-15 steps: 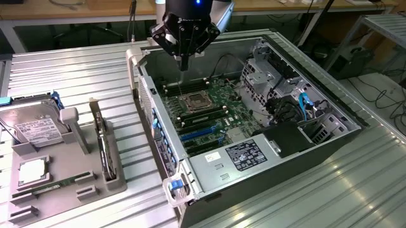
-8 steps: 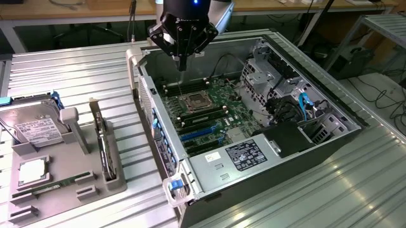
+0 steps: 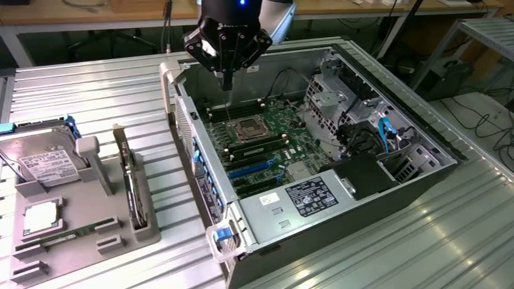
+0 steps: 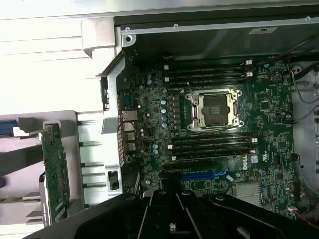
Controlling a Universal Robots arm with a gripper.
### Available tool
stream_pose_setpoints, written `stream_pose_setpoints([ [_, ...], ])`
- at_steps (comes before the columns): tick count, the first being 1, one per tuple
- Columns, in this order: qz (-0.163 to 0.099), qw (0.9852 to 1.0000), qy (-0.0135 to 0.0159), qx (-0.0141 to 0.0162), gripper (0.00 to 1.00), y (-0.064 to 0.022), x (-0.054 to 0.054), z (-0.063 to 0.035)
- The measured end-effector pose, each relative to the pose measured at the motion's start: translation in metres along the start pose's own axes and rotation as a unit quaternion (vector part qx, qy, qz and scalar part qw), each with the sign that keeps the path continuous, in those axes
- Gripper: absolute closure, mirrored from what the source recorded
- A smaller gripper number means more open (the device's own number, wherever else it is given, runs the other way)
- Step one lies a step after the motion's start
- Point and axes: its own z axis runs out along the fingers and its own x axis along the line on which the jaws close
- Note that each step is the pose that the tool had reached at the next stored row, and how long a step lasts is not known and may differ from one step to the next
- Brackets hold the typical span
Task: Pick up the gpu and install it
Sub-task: 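Reach for the gpu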
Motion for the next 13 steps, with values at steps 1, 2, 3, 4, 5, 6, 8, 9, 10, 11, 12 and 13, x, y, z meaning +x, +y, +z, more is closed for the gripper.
stream_pose_setpoints([
  [1,0.0,1.0,0.0,0.0,0.89,0.0,0.0007,0.0],
  [2,0.0,1.0,0.0,0.0,0.89,-0.0001,0.0013,0.0],
  [3,0.0,1.0,0.0,0.0,0.89,-0.0001,0.0019,-0.0001],
  [4,0.0,1.0,0.0,0.0,0.89,-0.0002,0.0025,-0.0001],
  [5,0.0,1.0,0.0,0.0,0.89,-0.0003,0.0033,-0.0001],
  [6,0.0,1.0,0.0,0.0,0.89,-0.0003,0.0042,-0.0001],
  [8,0.0,1.0,0.0,0.0,0.89,-0.0004,0.0057,-0.0002],
  [9,0.0,1.0,0.0,0.0,0.89,-0.0005,0.0063,-0.0002],
  [10,0.0,1.0,0.0,0.0,0.89,-0.0005,0.0069,-0.0002],
  [11,0.0,1.0,0.0,0.0,0.89,-0.0006,0.0074,-0.0002],
  [12,0.0,1.0,0.0,0.0,0.89,-0.0006,0.0081,-0.0003],
  [13,0.0,1.0,0.0,0.0,0.89,-0.0007,0.0086,-0.0002],
])
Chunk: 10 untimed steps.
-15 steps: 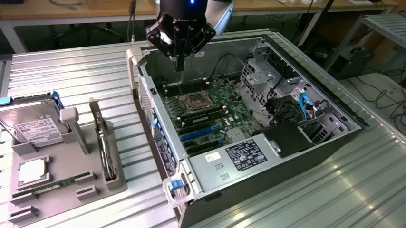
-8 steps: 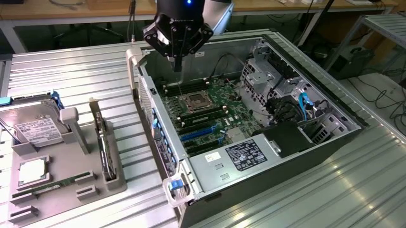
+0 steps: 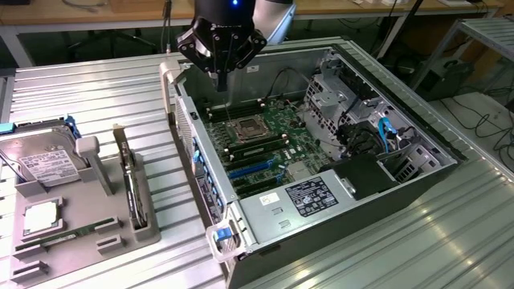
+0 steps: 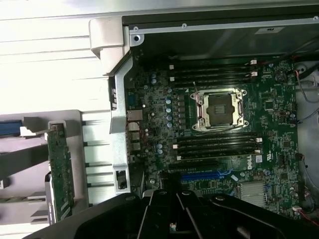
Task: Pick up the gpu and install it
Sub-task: 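Reach for the gpu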
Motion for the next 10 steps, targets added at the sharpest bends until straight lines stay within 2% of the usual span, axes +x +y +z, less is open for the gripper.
stream_pose_setpoints([
  [10,0.0,1.0,0.0,0.0,0.89,-0.0005,0.0068,-0.0002],
])
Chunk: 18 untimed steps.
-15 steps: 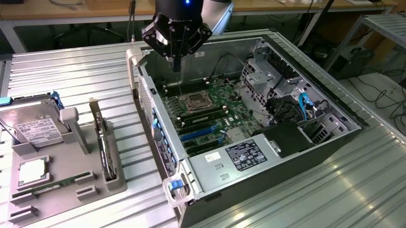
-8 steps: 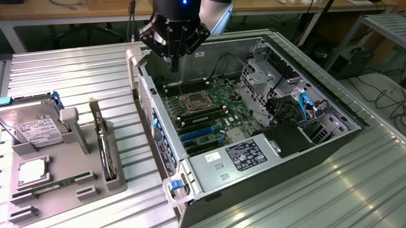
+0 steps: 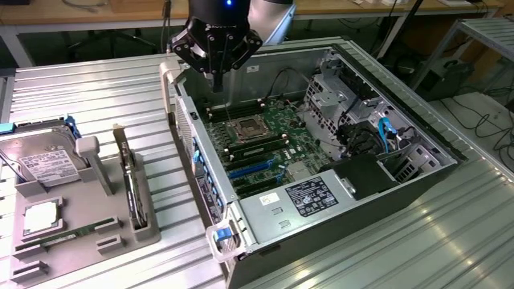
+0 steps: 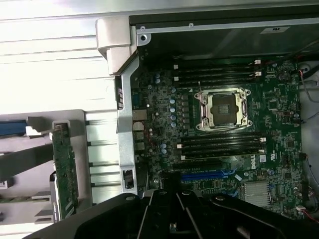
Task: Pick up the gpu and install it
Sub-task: 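Reach for the gpu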
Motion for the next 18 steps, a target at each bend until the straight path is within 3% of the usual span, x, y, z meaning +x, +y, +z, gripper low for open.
stream_pose_setpoints([
  [18,0.0,1.0,0.0,0.0,0.89,-0.0009,0.012,-0.0004],
])
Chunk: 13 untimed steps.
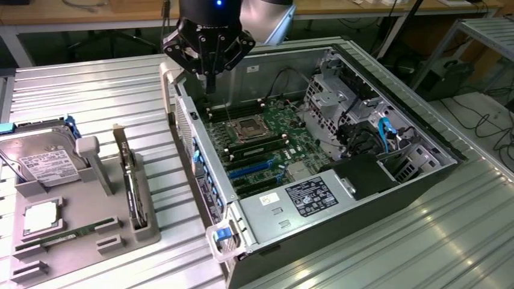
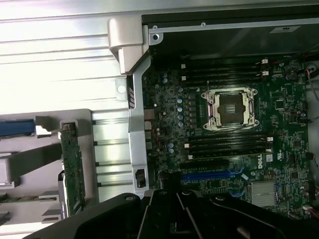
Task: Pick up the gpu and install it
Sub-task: 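Reach for the gpu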
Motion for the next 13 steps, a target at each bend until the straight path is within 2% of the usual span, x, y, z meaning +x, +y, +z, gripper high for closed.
stream_pose_setpoints([
  [13,0.0,1.0,0.0,0.0,0.89,-0.0007,0.0079,-0.0002],
])
